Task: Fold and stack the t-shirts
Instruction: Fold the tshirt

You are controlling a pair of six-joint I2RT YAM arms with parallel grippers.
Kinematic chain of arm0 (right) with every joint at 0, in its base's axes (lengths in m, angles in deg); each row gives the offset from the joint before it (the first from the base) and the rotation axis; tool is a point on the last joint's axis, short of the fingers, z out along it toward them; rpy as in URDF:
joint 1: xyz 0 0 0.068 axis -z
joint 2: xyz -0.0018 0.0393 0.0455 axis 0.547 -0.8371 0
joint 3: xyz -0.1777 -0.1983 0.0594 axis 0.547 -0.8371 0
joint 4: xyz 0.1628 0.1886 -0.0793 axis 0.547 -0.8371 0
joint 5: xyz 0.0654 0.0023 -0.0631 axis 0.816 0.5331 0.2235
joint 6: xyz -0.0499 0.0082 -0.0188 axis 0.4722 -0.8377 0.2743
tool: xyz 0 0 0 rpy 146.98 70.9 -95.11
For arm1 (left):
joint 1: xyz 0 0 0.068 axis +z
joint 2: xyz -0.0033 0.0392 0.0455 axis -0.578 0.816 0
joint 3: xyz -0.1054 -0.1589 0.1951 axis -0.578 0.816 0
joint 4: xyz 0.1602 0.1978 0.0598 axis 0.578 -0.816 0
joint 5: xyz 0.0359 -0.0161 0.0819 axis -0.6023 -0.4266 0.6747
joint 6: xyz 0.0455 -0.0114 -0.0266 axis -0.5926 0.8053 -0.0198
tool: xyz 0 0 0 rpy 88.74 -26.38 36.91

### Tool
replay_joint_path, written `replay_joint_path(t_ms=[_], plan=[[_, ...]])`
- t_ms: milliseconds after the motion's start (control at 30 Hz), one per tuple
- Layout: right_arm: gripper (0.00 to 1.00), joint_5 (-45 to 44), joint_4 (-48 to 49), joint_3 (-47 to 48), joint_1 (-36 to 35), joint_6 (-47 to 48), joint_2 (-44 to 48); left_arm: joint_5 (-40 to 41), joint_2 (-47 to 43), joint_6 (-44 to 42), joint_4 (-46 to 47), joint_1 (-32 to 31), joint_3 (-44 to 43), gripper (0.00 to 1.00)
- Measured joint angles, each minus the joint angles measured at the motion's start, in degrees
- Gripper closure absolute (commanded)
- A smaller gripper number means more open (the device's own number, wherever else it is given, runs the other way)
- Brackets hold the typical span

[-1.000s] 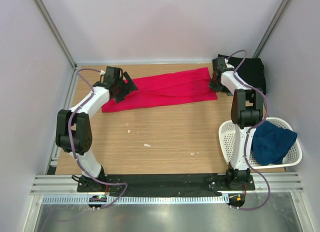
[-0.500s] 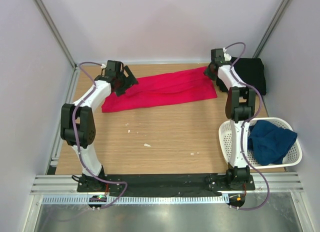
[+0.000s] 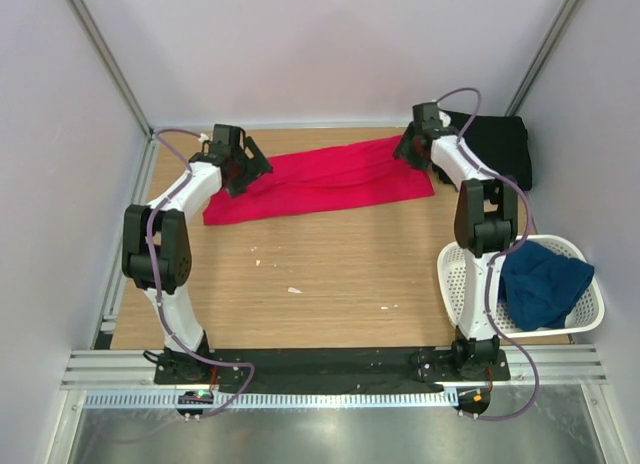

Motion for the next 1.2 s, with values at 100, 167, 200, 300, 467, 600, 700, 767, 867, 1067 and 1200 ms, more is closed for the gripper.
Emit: replay_joint_path(t_ms=[100,167,200,300,467,600,700,767,867,1067,1200], plan=[[0.44,0.66,1.2,-3.61,-4.37,0.96,2.69,0.61,1.44,0.66,0.15,0.0,0.09,0.09],[0.44,1.42,1.64,-4.81,-6.88,1.44,3.08,0.7,2.27,1.29,0.26,0.0,0.24,0.1],[0.44,2.08,1.9,-5.27,-8.28,1.77,3.08,0.76,2.58,1.4,0.26,0.0,0.42,0.1],[0.45,4.28,2.19,-6.93,-11.76,2.8,3.04,1.14,2.84,2.1,0.5,0.0,1.75,0.09],[0.49,8.09,3.34,-7.43,-14.01,4.39,2.43,1.68,2.84,3.26,1.27,0.0,5.2,0.09],[0.5,9.62,5.77,-7.37,-14.56,5.03,0.61,1.68,2.84,3.96,1.38,0.15,6.62,0.1],[0.52,9.66,6.51,-6.19,-14.56,5.05,-2.12,1.68,2.84,4.31,1.57,0.46,6.71,0.09],[0.52,9.6,7.72,-4.85,-14.56,4.81,-3.08,1.68,2.84,4.37,1.75,0.72,6.82,0.09],[0.52,9.31,10.58,-4.48,-14.34,3.74,-3.96,1.64,2.84,4.37,1.97,0.96,7.23,0.1],[0.48,8.02,18.84,-7.21,-14.16,-0.74,-4.11,1.62,2.84,4.37,2.03,1.18,7.56,0.1],[0.43,5.44,16.87,-3.67,-13.81,-2.32,-5.46,1.66,2.84,4.37,2.03,1.27,7.87,0.1]])
